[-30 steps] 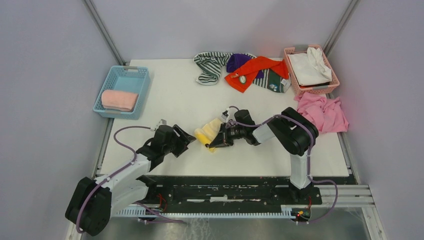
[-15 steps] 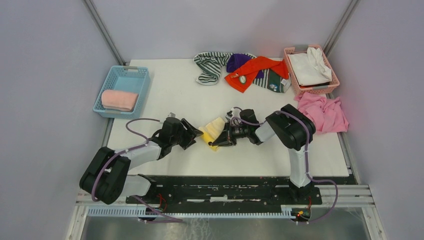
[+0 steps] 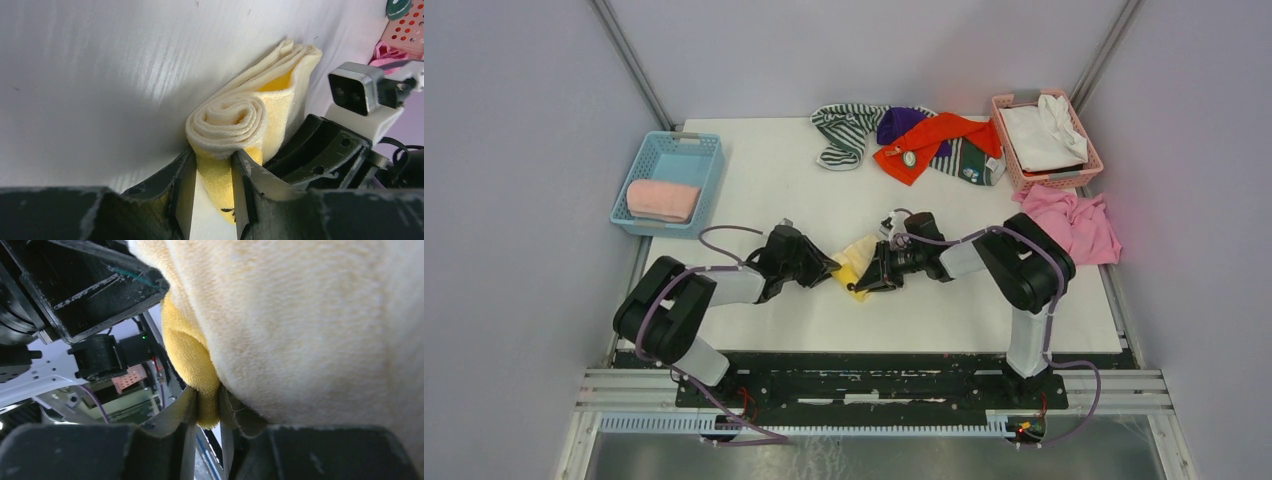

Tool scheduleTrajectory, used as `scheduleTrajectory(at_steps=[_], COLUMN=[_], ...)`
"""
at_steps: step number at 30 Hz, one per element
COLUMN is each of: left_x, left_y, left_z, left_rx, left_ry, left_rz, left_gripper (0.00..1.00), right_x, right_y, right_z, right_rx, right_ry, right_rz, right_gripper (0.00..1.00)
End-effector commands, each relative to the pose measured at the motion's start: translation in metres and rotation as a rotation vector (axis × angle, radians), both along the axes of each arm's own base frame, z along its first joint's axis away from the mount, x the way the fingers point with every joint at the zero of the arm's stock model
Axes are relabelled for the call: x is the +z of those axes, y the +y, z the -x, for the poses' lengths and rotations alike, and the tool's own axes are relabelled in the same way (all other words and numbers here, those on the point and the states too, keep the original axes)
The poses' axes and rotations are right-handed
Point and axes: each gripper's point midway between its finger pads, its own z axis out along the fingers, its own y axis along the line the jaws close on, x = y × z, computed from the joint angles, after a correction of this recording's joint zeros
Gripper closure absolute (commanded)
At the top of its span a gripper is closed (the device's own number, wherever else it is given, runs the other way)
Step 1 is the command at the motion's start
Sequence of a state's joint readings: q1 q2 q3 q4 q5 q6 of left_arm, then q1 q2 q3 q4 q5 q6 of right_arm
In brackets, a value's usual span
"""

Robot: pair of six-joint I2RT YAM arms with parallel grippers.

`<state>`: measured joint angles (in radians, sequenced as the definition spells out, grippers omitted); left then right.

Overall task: Roll the towels
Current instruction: Roll the towel at the center of the board.

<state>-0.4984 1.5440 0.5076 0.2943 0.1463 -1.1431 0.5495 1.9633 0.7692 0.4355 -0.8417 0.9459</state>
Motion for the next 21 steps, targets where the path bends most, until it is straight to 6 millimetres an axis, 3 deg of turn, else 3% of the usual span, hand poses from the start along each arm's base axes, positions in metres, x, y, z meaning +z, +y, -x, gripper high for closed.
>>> scheduleTrajectory(at_steps=[1, 5, 12, 21], left_x=[-0.045, -0.049, -0.047, -0.041], left_y=[0.029, 0.042, 0.043, 0.039], left_z=[0.023, 0.027, 0.028, 0.028], left_rx=[0.042, 0.082, 0.087, 0.084], left_ry=[0.145, 0.177, 0.181, 0.176], left_rz=[-0.189, -0.250, -0.284, -0.285], left_gripper=[0.62, 0.64, 0.65, 0.65], right_x=[-0.028, -0.006, 0.049, 0.090], right_y=[-0.031, -0.041, -0.057, -0.021], right_z=[0.009, 0.010, 0.004, -0.008], right_rx=[0.007, 0.051, 0.148, 0.203], right_ry=[-0.068, -0.206, -0.545, -1.029], right_rz=[0.244, 0.338, 0.545, 0.739], right_gripper=[0.69, 0.55, 0.45, 0.43])
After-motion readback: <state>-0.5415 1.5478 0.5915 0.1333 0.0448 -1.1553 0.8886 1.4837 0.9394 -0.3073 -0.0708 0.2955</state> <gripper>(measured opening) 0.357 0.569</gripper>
